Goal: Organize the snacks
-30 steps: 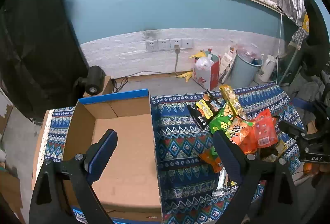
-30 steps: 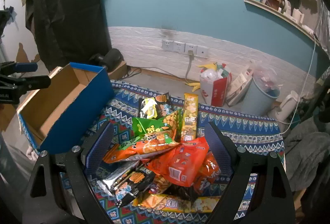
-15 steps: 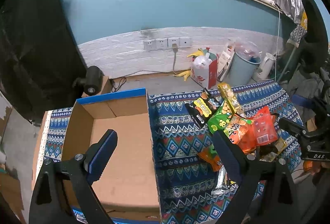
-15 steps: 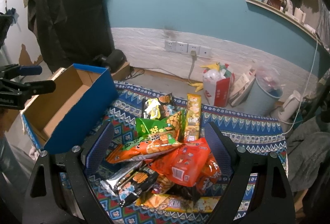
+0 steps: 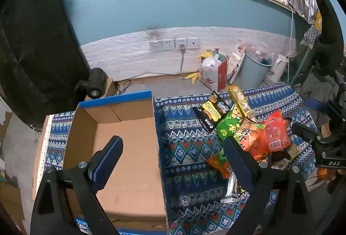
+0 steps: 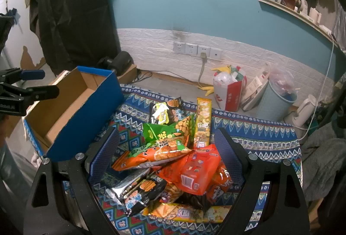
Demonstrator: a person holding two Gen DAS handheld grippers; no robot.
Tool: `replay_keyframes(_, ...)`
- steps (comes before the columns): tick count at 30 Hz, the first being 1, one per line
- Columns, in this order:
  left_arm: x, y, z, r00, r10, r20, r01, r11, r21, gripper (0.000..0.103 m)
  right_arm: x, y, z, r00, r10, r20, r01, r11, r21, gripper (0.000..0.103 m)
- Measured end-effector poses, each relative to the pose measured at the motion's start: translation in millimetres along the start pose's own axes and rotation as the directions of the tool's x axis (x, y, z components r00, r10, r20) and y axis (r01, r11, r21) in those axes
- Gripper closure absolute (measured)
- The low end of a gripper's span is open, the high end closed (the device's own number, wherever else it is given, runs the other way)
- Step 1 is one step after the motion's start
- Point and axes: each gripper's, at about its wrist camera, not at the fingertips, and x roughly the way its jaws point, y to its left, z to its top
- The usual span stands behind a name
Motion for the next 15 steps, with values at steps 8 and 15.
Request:
replay_keyframes(8, 1.7, 1.7, -0.4, 1.0, -0.004, -0.007, 0.004, 1.0, -0.003, 0.008, 0.6, 0.2, -0.4, 1.0, 0.0, -0.003, 0.0, 1.0, 0.001, 0.015)
replay_keyframes(15, 1.9, 0.4, -2.3, 1.0, -0.006, -0.007, 0.006, 1.0, 0.003, 0.008, 1.5, 1.1, -0.4, 1.0, 0.001, -0.006, -0.001, 1.0, -0.004, 0.015)
